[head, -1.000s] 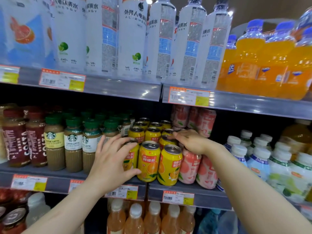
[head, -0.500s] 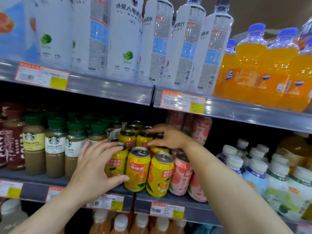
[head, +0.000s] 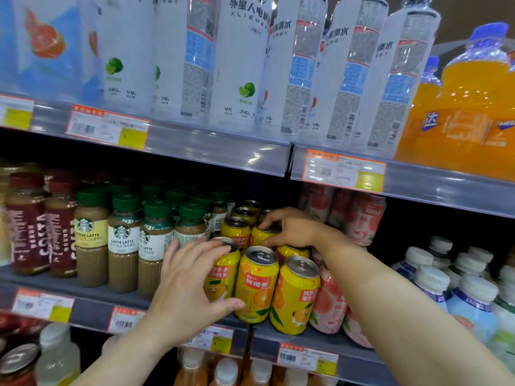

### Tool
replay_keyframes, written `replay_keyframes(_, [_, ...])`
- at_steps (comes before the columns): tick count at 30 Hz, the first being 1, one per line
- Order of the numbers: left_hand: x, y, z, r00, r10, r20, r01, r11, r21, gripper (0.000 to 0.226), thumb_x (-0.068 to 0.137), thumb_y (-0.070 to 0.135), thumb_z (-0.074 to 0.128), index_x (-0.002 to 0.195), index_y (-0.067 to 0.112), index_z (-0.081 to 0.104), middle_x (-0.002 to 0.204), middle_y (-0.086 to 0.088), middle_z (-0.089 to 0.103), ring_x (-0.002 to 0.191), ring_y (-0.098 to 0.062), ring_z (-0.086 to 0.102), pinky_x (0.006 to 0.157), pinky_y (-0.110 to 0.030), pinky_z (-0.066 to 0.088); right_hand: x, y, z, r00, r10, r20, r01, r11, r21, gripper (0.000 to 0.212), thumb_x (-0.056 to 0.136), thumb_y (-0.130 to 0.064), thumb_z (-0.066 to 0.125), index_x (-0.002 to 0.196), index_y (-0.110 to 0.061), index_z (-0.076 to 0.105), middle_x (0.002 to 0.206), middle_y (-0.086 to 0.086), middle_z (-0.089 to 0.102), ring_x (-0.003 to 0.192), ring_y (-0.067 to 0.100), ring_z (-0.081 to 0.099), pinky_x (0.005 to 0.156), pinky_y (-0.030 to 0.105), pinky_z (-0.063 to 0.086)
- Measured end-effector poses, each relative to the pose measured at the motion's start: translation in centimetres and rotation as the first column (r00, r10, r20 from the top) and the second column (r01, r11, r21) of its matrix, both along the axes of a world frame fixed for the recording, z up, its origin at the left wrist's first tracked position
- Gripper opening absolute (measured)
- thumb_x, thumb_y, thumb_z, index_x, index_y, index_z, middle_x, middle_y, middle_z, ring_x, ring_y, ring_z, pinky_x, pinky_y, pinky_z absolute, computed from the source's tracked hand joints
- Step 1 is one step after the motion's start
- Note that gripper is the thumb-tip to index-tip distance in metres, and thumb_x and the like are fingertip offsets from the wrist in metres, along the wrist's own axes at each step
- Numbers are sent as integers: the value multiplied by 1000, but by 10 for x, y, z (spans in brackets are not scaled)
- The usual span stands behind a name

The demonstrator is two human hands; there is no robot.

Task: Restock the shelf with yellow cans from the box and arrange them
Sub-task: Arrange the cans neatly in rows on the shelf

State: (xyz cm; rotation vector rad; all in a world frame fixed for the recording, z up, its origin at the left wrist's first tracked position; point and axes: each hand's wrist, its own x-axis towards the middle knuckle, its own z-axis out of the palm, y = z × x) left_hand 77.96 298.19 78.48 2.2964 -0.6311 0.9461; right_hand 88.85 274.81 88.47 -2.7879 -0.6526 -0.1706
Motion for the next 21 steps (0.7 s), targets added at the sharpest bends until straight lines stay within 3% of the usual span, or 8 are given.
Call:
replay_keyframes(5, [-1,-1,0,1000,5,-5,-5,1000,0,89,58,81,57,133,36,41,131,17,47,130,-9,36,118,-43,2,-2,-1,0,999,49,-10,-48,995,90,25,75,-25,83,99,-25,74,99,-14,63,97,7,60,90,26,48])
replay_keyframes(8, [-2,-2,1,1000,2,-15,-2,1000,5,90,58,82,56,134,37,39,131,19,45,130,-6,34,118,-42,1,-5,-4,2,995,79,-67,-69,989,134,21,75,-24,84,89,-31,72,92,-20,65,86,-3,60,82,19,47])
replay_keyframes(11, [-3,-1,2,1000,-14,-18,15,1000,6,90,58,83,55,134,39,37,130,23,39,128,4,25,118,-37,-3,-9,-1,13,989,60,-135,-34,981,192,22,76,-28,82,95,-31,70,104,-12,68,98,6,63,89,25,51])
replay_keyframes(13, [-3,1,1,1000,-14,-22,14,1000,18,91,58,83,55,135,39,36,131,25,37,129,6,21,118,-36,-4,-9,8,18,987,45,-155,-14,981,193,35,80,-35,79,112,-30,66,116,-10,64,108,11,60,93,26,49])
replay_keyframes(16, [-1,4,0,1000,-9,-27,11,999,45,93,58,82,57,137,37,38,133,26,35,131,7,19,118,-38,-4,-6,33,15,993,26,-119,-16,996,87,56,86,-43,71,136,-28,52,132,-4,55,119,14,53,96,24,44])
replay_keyframes(21, [-1,6,0,999,-15,-35,17,998,65,94,58,81,58,138,37,38,135,26,34,132,7,18,118,-40,-3,10,54,-1,996,-16,-91,3,989,-145,66,84,-56,66,142,-32,45,145,-1,48,127,22,49,105,39,43])
